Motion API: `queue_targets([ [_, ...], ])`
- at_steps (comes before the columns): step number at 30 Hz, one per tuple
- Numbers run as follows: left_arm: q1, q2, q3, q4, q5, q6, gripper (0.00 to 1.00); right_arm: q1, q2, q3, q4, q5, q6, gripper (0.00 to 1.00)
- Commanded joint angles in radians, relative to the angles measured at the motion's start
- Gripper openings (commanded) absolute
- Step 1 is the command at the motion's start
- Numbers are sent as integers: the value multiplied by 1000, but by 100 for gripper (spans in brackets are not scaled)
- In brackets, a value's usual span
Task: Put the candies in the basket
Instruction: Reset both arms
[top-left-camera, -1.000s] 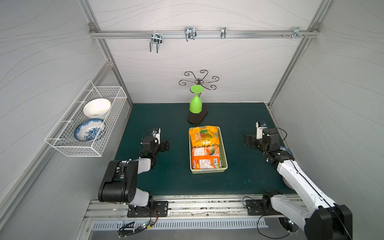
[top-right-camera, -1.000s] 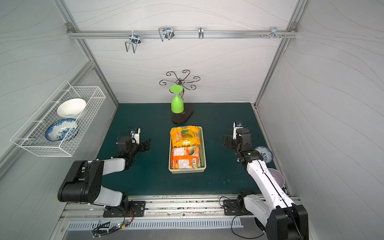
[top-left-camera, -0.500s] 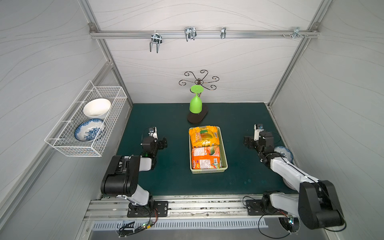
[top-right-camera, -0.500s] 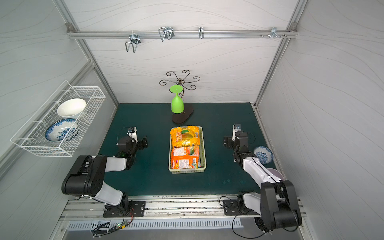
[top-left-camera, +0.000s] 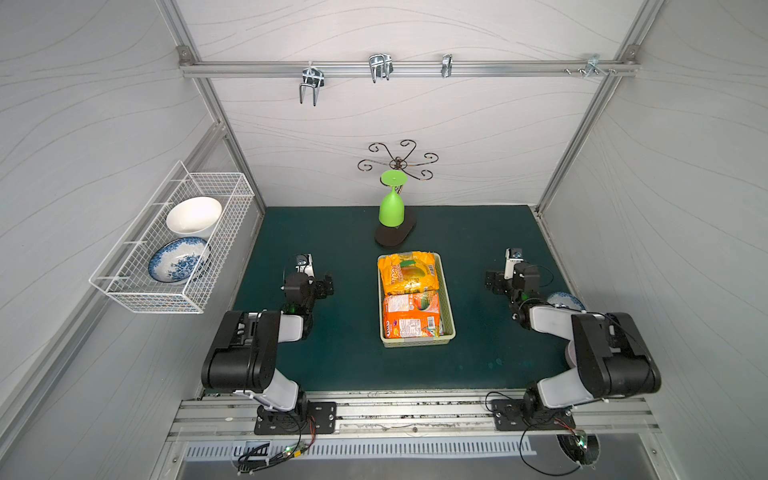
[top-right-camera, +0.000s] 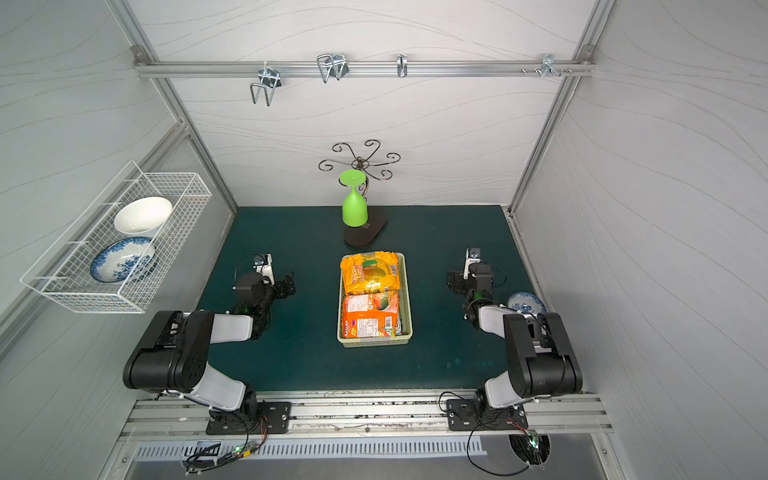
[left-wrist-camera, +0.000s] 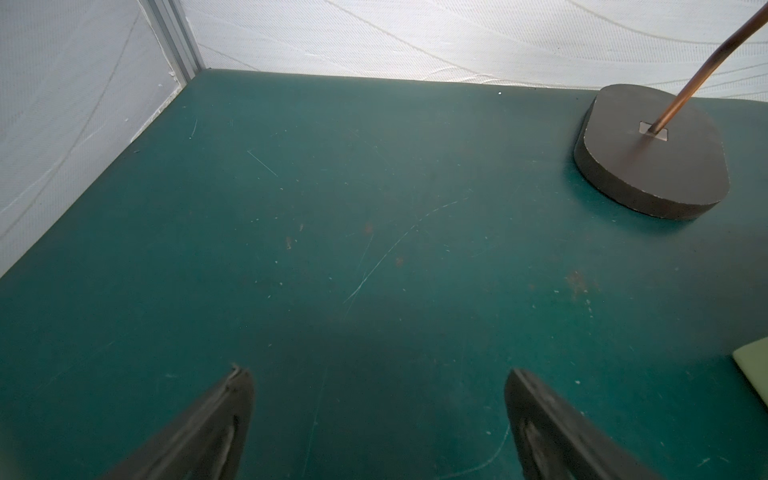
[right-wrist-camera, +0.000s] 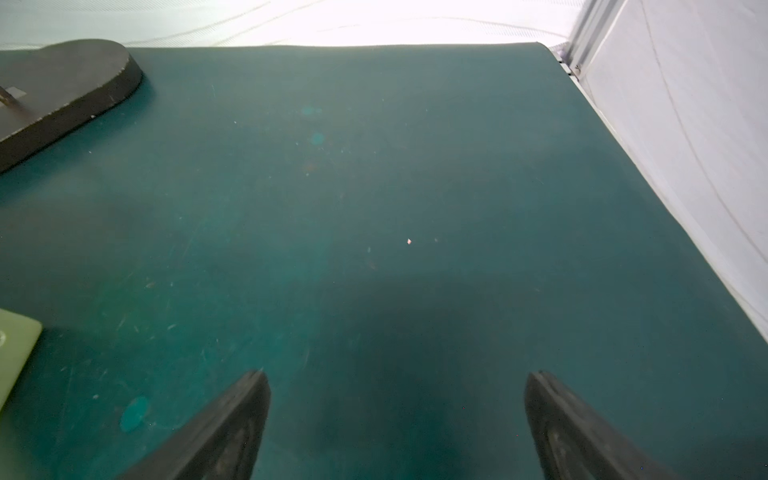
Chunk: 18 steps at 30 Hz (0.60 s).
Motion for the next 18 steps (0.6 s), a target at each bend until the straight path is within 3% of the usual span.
queue_targets([
  [1,4,7,24,28,-12,-4,98,-6,27,-3,88,-28,12,99],
  [6,4,6,24,28,-12,-5,98,-8,64,-61,228,-54,-6,99],
  [18,4,5,24,31,-12,-5,98,-10,32,-50,174,-51,1,99],
])
